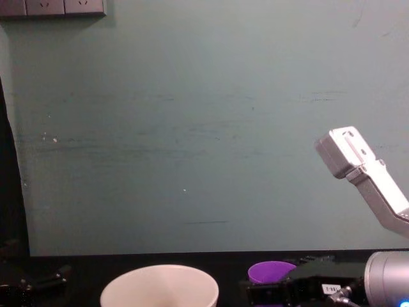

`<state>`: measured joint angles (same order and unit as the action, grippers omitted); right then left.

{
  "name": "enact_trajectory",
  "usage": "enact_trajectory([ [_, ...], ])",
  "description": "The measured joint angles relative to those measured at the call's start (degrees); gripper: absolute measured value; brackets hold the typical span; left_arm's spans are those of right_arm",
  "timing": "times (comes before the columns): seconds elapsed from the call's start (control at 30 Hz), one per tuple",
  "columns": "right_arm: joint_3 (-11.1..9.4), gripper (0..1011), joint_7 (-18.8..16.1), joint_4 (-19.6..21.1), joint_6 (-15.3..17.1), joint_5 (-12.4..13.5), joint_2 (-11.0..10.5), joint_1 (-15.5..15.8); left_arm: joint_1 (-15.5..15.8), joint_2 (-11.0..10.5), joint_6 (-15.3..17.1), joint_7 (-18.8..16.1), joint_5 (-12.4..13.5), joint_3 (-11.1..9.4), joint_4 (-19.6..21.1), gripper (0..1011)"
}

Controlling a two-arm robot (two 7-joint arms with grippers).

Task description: Pick up the cup and pour the mung beans from the cup into the bowl.

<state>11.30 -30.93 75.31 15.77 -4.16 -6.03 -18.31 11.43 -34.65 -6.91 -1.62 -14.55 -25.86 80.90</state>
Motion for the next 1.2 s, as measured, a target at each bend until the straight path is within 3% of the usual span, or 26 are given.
enact_trajectory([
  [0.13,-0.05,1002,1.04,0.86,-1.94,0.56,-0.18,0.58,0.00,0.00,0.00,0.00,0.00,0.00,0.00,1011],
  [0.43,-1.02,1002,4.61,3.67,-9.67,2.16,-0.42,2.79,0.00,0.00,0.00,0.00,0.00,0.00,0.00,1011],
  [0.8,-3.61,1002,13.73,6.40,-16.11,2.69,-0.21,6.27,0.00,0.00,0.00,0.00,0.00,0.00,0.00,1011],
  [0.97,-4.09,1002,17.76,6.64,-16.43,1.68,-0.32,7.01,0.00,0.00,0.00,0.00,0.00,0.00,0.00,1011],
  [1.2,-4.40,1002,22.47,6.67,-11.59,0.08,-0.69,7.19,0.00,0.00,0.00,0.00,0.00,0.00,0.00,1011],
])
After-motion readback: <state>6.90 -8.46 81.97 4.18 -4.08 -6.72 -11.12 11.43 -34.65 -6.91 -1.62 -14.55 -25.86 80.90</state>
